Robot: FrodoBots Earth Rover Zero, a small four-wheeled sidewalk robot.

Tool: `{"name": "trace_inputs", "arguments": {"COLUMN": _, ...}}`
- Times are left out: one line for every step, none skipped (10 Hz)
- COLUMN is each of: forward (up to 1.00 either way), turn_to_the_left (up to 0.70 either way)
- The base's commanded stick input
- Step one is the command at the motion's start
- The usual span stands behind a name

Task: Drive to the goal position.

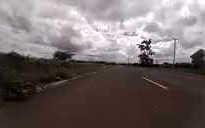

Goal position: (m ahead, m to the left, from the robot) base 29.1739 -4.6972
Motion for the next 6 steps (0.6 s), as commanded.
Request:
{"name": "trace_inputs", "arguments": {"forward": 0.7, "turn_to_the_left": 0.0}}
{"name": "trace_inputs", "arguments": {"forward": 0.7, "turn_to_the_left": -0.03}}
{"name": "trace_inputs", "arguments": {"forward": 0.7, "turn_to_the_left": -0.12}}
{"name": "trace_inputs", "arguments": {"forward": 0.7, "turn_to_the_left": -0.21}}
{"name": "trace_inputs", "arguments": {"forward": 0.7, "turn_to_the_left": -0.27}}
{"name": "trace_inputs", "arguments": {"forward": 0.7, "turn_to_the_left": -0.34}}
